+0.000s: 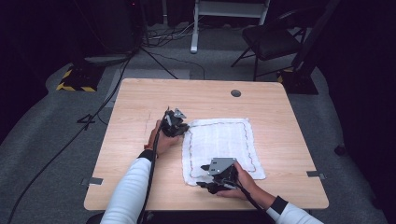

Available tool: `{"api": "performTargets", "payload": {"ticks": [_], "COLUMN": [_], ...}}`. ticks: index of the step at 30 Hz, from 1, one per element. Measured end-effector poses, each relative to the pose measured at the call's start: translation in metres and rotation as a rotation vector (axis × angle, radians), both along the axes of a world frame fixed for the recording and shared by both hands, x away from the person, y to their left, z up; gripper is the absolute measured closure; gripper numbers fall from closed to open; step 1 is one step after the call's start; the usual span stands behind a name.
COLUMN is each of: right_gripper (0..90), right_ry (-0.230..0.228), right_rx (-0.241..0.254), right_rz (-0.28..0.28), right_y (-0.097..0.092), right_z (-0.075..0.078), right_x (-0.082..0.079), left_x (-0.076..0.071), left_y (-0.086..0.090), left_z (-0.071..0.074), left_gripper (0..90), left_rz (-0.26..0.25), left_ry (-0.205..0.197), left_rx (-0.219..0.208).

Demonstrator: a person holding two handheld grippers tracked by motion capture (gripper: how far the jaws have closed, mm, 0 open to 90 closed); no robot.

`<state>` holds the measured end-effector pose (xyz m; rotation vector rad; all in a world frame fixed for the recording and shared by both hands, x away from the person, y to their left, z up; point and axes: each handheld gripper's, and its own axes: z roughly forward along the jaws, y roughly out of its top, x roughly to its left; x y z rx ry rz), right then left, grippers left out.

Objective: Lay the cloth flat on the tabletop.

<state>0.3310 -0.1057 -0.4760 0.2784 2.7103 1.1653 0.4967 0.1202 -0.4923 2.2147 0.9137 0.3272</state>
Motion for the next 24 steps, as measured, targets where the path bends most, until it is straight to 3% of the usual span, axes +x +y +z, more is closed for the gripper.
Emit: {"api": "performTargets", "payload": {"ticks": [8, 17, 24], "right_gripper": [41.8, 47.2, 69.8], "right_ry": [0.003, 0.020, 0.020], "right_rx": [-0.016, -0.053, -0.050], "right_rz": [0.062, 0.039, 0.002], "right_y": [0.032, 0.043, 0.043], "right_z": [-0.005, -0.016, -0.017], "right_x": [-0.006, -0.001, 0.006], "left_x": [-0.005, -0.006, -0.006], "left_y": [0.020, 0.027, 0.034], "left_z": [0.002, 0.004, 0.005], "left_gripper": [83.8, 83.5, 83.6], "left_rz": [0.029, 0.036, 0.042], "left_ry": [-0.014, -0.025, -0.018], "left_rx": [-0.001, 0.009, -0.003]}}
